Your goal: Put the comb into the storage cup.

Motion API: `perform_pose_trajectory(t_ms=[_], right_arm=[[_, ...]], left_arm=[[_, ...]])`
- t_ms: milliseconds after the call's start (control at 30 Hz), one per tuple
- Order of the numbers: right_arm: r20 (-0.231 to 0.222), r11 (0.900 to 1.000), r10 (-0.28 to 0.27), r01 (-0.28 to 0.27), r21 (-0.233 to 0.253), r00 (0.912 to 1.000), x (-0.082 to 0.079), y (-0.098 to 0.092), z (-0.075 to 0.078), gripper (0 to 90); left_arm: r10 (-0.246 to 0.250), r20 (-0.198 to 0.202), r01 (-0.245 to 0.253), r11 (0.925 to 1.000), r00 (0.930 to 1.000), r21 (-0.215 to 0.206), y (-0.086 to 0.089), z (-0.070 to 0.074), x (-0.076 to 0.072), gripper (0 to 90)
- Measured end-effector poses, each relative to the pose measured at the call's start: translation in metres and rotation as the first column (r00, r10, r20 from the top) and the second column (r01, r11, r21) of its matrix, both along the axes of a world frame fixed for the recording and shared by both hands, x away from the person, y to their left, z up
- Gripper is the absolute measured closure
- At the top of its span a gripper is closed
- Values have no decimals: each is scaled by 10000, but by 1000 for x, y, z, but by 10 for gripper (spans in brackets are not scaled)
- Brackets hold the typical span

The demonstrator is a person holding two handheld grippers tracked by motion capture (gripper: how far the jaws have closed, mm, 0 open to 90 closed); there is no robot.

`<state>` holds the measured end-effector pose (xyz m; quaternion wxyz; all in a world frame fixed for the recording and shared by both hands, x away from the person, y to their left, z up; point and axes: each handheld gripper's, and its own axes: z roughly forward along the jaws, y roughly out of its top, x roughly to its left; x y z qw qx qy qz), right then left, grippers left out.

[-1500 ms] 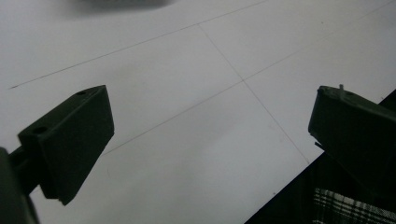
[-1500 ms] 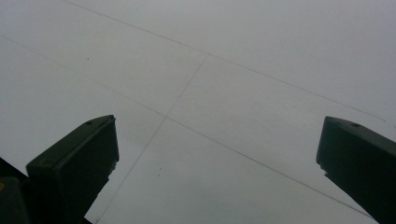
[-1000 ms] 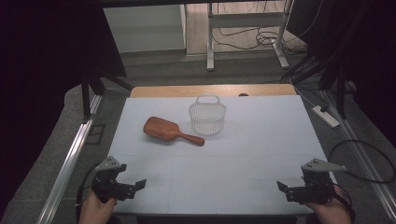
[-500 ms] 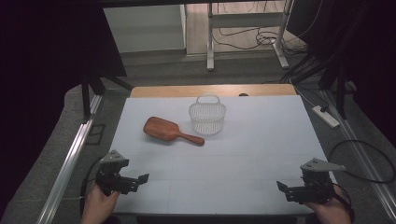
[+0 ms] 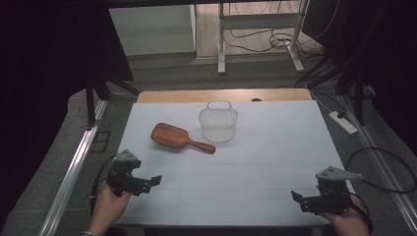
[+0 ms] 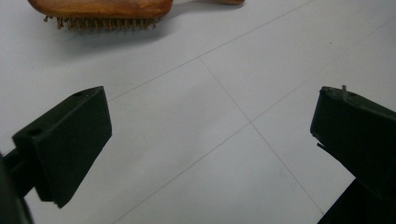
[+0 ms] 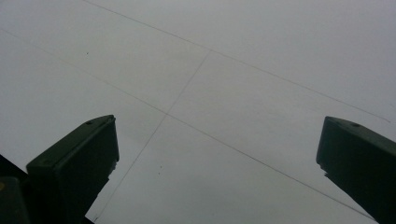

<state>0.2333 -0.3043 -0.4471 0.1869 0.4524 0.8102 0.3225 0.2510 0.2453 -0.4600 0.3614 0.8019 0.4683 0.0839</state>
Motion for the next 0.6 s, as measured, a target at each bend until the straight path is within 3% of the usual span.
perform_pose_trajectory(t_ms=[600], right_arm=[[-28,10000,25,-25,-11,10000,0,0,0,0]], left_arm=[[-303,-253,311,9990,9992,306,-13,0,30,0]])
